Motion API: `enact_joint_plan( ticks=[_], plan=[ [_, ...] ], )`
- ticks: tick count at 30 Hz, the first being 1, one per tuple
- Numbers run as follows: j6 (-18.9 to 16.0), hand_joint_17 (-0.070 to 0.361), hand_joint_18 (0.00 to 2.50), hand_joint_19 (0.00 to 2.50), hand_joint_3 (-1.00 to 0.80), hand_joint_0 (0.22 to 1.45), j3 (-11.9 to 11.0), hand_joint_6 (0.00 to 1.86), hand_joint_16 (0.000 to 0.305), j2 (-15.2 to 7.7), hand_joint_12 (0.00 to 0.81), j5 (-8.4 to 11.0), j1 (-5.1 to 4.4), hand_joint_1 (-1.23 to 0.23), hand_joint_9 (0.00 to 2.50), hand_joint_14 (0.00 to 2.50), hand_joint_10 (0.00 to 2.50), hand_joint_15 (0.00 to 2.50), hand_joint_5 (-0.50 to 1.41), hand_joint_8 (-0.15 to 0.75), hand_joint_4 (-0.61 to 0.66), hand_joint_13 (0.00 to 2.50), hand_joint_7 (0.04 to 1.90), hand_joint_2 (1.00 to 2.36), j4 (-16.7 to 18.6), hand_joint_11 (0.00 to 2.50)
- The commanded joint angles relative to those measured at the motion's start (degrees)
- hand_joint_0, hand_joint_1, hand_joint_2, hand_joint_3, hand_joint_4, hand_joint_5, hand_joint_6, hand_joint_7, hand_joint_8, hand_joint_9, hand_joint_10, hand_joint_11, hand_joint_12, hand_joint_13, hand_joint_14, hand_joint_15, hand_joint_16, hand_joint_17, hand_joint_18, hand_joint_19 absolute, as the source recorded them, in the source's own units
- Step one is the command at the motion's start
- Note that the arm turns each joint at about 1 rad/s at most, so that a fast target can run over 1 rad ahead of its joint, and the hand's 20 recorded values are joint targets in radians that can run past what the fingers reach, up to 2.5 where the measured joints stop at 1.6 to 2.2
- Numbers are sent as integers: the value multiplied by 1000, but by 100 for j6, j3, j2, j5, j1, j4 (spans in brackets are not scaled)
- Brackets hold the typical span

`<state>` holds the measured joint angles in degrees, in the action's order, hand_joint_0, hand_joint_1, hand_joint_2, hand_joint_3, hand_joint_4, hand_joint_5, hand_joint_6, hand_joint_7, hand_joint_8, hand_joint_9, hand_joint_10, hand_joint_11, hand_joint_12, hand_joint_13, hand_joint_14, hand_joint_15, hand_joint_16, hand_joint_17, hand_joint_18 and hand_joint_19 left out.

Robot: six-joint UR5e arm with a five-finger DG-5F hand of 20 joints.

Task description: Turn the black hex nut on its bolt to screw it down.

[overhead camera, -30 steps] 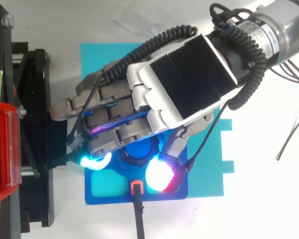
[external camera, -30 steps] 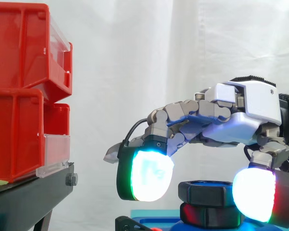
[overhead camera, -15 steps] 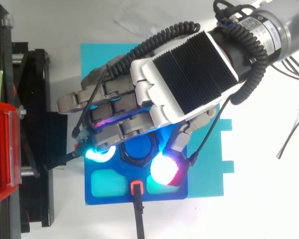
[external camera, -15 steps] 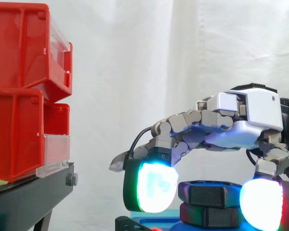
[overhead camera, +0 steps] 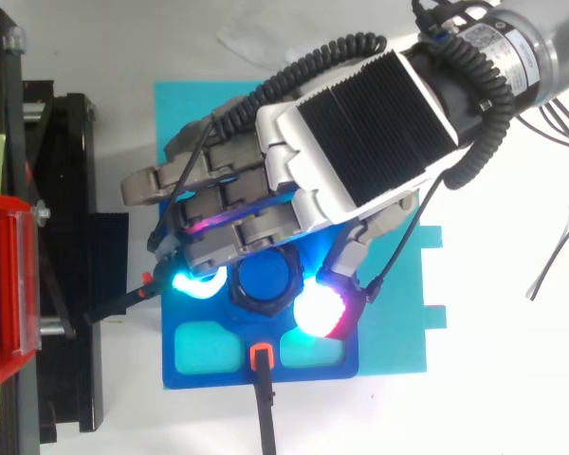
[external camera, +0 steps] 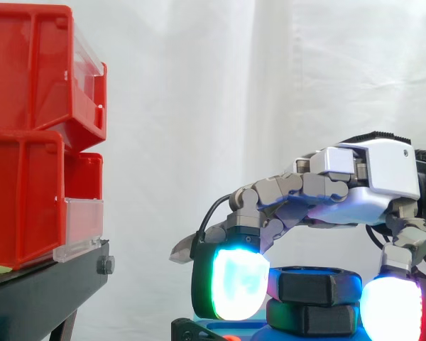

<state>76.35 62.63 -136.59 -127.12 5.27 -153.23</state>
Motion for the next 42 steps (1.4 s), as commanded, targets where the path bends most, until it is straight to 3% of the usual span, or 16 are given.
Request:
enact_joint_plan(
  ticks=[1,7,18,26,30,33,34,40,42],
  plan=[
    [21,135,435,419,-500,459,-5,501,60,1,372,-15,9,-670,593,0,11,10,-113,264,265,370,1272,1000,-5,303],
    [21,132,445,419,-500,467,3,500,59,1,367,-15,0,-649,616,0,13,13,-94,266,258,384,1359,1000,-5,298],
    [21,134,464,415,-500,455,3,500,60,1,373,-15,0,-627,652,0,11,12,-90,277,266,400,1356,1000,-5,313],
    [12,157,500,402,-500,374,3,502,70,1,414,-15,0,-557,648,0,12,18,-132,303,317,414,1130,1000,-5,301],
    [12,176,486,399,-500,317,-146,502,78,124,442,-6,-87,-544,609,0,10,21,-157,310,326,387,1084,1000,-40,308],
    [21,180,489,398,-500,304,-216,503,80,220,445,3,-123,-524,596,0,10,10,-171,313,325,383,1056,1000,-198,302],
    [56,181,491,398,-500,303,-331,503,80,326,446,11,-158,-522,598,0,9,17,-172,312,327,384,1051,1000,-524,290],
    [293,179,481,400,-500,316,-559,503,79,546,441,20,-219,-470,594,0,9,13,-176,310,328,378,1012,1000,-1253,290],
    [460,178,478,401,-500,321,-577,503,79,686,439,82,-228,-464,594,0,10,10,-176,309,329,377,1007,1000,-1710,293]
  ],
)
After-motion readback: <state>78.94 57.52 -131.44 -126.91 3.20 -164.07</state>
